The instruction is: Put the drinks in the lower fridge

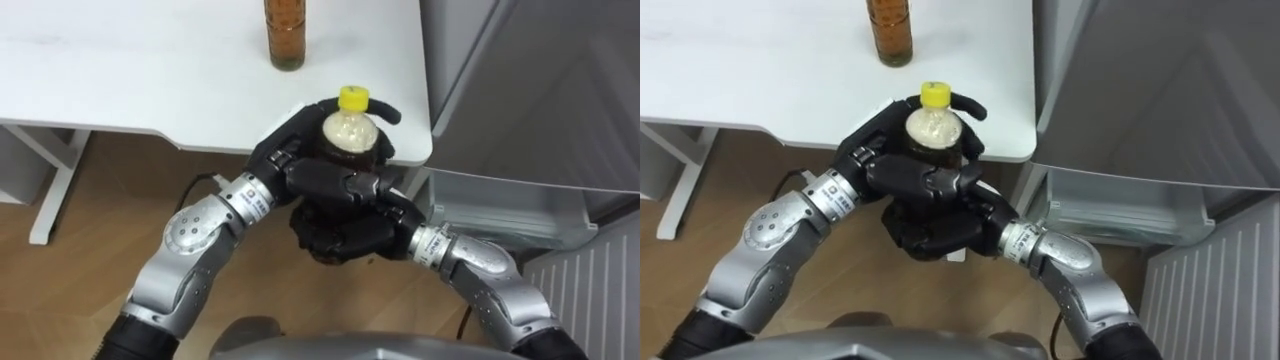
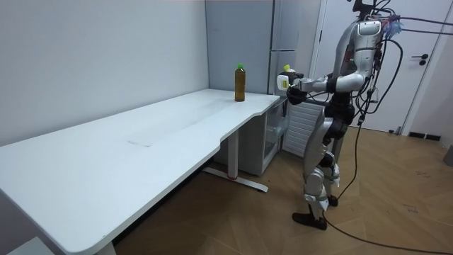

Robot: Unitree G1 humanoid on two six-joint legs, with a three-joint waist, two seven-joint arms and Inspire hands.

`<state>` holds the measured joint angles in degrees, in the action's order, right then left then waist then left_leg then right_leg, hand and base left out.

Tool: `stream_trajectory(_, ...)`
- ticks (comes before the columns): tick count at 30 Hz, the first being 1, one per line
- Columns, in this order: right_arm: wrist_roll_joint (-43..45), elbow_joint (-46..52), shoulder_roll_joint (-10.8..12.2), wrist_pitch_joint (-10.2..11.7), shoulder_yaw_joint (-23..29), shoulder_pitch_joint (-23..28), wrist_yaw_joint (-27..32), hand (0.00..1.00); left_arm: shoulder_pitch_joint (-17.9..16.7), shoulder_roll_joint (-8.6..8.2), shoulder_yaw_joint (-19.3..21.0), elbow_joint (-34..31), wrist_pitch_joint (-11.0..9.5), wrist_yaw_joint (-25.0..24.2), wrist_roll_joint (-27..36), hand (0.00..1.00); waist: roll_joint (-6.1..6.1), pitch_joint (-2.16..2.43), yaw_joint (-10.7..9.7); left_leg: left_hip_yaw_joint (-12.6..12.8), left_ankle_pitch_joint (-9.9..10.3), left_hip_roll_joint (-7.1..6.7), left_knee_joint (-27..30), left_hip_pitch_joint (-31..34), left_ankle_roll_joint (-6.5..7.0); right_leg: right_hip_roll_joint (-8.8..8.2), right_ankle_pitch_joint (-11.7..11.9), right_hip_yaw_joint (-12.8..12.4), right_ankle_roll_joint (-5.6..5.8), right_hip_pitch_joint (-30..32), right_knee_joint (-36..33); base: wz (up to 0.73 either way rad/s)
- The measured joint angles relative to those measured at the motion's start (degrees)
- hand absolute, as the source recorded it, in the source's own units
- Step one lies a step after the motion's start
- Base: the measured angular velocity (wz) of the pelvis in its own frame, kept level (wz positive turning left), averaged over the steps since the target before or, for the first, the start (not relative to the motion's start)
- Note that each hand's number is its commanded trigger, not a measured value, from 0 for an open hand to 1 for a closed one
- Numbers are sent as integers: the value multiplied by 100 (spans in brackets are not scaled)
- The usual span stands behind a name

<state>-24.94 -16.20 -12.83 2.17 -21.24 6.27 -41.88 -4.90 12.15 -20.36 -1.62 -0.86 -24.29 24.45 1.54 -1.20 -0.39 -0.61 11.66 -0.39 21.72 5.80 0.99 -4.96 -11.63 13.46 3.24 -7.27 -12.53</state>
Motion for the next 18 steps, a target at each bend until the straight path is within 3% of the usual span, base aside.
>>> stream_trajectory(7, -21, -37, 94, 114, 19, 8, -83, 100, -1, -7, 9, -88, -5, 14, 1, 100, -40, -21, -106, -1, 1, -1, 9, 10, 0, 2, 0, -13, 0, 5, 6, 0)
stream_trajectory(8, -23, -37, 94, 163, 21, 8, -93, 100, -1, -7, 9, -119, -5, 18, 0, 0, -42, -21, -110, 0, 1, -1, 9, 9, 0, 3, 0, -17, 0, 5, 6, 0)
stream_trajectory(18, -201, -119, 156, 204, 50, 20, -274, 100, -1, -11, 22, -217, -86, 21, 9, 0, -74, -14, -83, 21, 0, 4, 9, -4, 1, 3, 0, -68, -1, 9, 0, 0)
